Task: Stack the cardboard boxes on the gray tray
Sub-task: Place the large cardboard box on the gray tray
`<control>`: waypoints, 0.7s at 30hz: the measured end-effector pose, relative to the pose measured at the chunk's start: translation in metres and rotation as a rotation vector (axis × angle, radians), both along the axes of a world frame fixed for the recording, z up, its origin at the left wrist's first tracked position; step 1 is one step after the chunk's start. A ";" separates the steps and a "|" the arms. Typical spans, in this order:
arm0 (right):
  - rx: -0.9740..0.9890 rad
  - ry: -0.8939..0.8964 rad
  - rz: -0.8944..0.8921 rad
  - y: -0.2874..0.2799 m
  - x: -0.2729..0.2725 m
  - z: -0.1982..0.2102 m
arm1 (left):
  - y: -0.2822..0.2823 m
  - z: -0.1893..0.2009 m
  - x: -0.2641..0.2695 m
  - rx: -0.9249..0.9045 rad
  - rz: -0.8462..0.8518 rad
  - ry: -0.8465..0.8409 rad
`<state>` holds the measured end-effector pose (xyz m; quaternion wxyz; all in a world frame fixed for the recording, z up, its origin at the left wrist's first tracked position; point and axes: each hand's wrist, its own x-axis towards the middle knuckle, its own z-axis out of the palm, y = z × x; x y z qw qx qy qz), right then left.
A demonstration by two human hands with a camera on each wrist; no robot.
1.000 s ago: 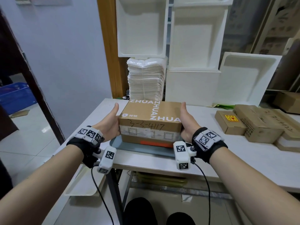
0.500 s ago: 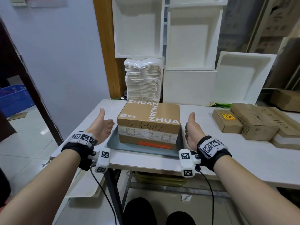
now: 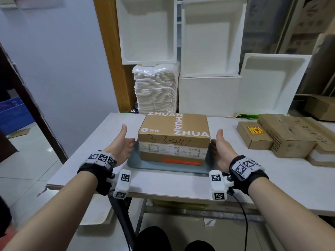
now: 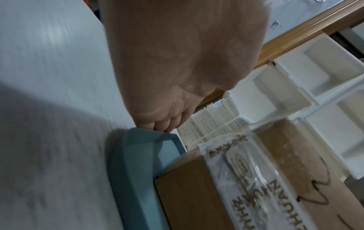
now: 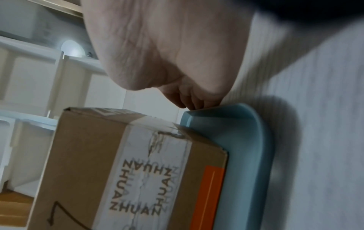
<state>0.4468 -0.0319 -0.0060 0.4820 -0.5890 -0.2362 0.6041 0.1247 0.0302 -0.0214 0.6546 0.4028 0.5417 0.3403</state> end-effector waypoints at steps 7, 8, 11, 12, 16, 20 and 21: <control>-0.010 -0.062 -0.014 0.017 0.046 -0.002 | 0.017 -0.001 0.051 0.006 -0.022 -0.023; -0.010 -0.059 -0.016 0.017 0.049 -0.001 | 0.018 -0.001 0.055 0.008 -0.029 -0.025; -0.006 -0.080 -0.017 0.017 0.056 -0.003 | 0.023 -0.004 0.062 0.009 -0.026 -0.017; 0.002 -0.089 -0.015 0.016 0.057 0.000 | 0.024 -0.001 0.063 0.012 -0.018 -0.013; 0.055 -0.105 -0.042 0.009 0.060 0.018 | 0.028 0.017 0.066 0.079 0.056 -0.024; 0.158 -0.081 0.031 0.011 0.054 0.028 | 0.024 0.037 0.083 0.108 -0.048 -0.174; 0.173 -0.080 0.057 0.013 0.052 0.026 | 0.019 0.040 0.089 0.116 -0.085 -0.198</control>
